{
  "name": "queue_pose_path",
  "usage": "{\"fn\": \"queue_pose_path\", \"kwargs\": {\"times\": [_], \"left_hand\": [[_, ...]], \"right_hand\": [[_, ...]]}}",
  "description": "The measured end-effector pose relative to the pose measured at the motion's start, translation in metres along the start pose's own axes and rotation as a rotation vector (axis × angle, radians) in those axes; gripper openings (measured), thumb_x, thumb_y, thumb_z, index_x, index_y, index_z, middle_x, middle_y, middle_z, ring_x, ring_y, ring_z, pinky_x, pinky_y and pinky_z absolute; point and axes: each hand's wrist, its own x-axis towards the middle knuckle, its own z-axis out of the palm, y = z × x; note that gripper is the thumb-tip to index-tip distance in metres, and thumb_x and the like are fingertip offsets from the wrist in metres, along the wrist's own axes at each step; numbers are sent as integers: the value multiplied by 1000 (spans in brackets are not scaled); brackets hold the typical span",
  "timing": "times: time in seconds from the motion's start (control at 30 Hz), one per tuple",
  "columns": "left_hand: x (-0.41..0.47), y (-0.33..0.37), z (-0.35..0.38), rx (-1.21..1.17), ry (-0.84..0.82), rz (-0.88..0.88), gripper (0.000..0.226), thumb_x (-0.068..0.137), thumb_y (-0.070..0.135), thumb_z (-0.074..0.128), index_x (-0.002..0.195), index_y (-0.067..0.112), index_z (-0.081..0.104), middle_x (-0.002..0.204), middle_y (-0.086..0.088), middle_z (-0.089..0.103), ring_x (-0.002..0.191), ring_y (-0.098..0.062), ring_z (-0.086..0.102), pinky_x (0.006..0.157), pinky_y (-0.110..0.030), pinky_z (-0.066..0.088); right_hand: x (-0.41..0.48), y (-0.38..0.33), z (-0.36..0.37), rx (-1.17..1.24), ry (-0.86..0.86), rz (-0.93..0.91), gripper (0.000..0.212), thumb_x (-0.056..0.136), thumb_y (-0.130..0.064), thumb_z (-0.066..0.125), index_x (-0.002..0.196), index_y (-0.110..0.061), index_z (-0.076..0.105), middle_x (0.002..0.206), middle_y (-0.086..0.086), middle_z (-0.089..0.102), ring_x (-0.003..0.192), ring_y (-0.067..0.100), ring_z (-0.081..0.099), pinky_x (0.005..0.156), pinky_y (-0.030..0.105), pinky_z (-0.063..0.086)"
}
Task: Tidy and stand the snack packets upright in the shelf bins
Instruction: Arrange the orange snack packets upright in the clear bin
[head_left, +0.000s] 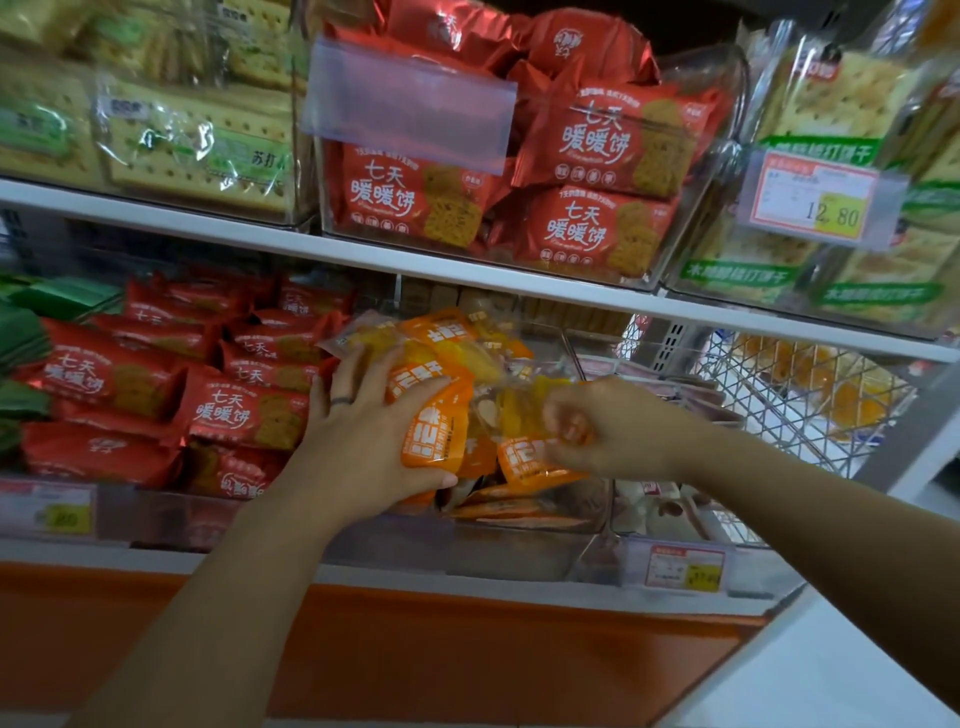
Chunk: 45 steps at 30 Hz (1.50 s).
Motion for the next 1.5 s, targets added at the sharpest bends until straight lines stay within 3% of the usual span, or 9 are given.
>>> {"fn": "queue_pose_path", "kwargs": {"times": [0.13,0.23,0.37,0.47,0.57,0.8,1.03,1.23,1.5], "left_hand": [[0,-1,1,9,-6,-4,96,70,72,60,143,53,1,153,7,-20,140,-27,-25,115,-59,-2],[0,-2,1,20,-12,5,96,70,72,59,143,53,0,153,8,-21,139,-27,-26,115,-58,-3],[-2,-3,2,6,5,5,95,70,72,60,143,53,2,155,6,-18,140,-28,-25,114,-58,-4],[-2,-3,3,15,10,9,95,70,71,60,144,52,3,155,6,-16,140,-28,-24,114,-59,-3],[-1,-2,4,12,14,7,95,70,71,60,144,53,3,154,8,-17,140,-27,-25,114,-59,-3],[0,0,4,33,11,7,94,71,72,59,143,53,1,153,7,-18,139,-27,-25,114,-58,-2],[0,0,5,20,16,9,95,70,71,60,144,52,3,155,4,-15,140,-28,-24,113,-59,-3],[0,1,4,47,5,1,96,70,72,59,143,53,0,154,6,-17,140,-28,-25,114,-59,0],[-1,1,2,9,-13,-1,95,71,70,60,143,53,2,155,7,-20,139,-27,-27,114,-60,-3]], "right_hand": [[29,-5,15,5,-52,177,72,75,-60,64,135,-30,40,133,-1,50,117,21,49,92,31,42],[39,-12,15,208,-89,224,87,72,-46,75,143,-26,31,144,-2,40,129,20,42,104,33,38],[42,-2,-5,513,231,348,44,77,-19,75,118,-17,61,105,-6,65,99,16,60,82,24,49],[50,16,-8,816,618,599,24,80,-18,72,104,-17,66,117,9,65,108,25,60,96,38,47],[58,15,-3,983,491,730,18,88,-10,59,104,-3,63,119,21,62,109,35,60,91,39,50],[53,27,-7,313,158,535,35,89,-29,61,120,-13,61,128,11,57,117,27,51,95,31,41],[32,8,5,-161,373,285,27,86,-38,58,111,-31,65,111,-2,67,101,23,61,81,34,51],[31,2,23,-78,-82,146,38,78,-34,69,114,-30,56,109,-3,65,99,20,60,78,34,51],[39,3,38,-103,-86,17,17,84,-27,67,99,-21,73,103,-8,70,90,3,61,70,16,38]]}}
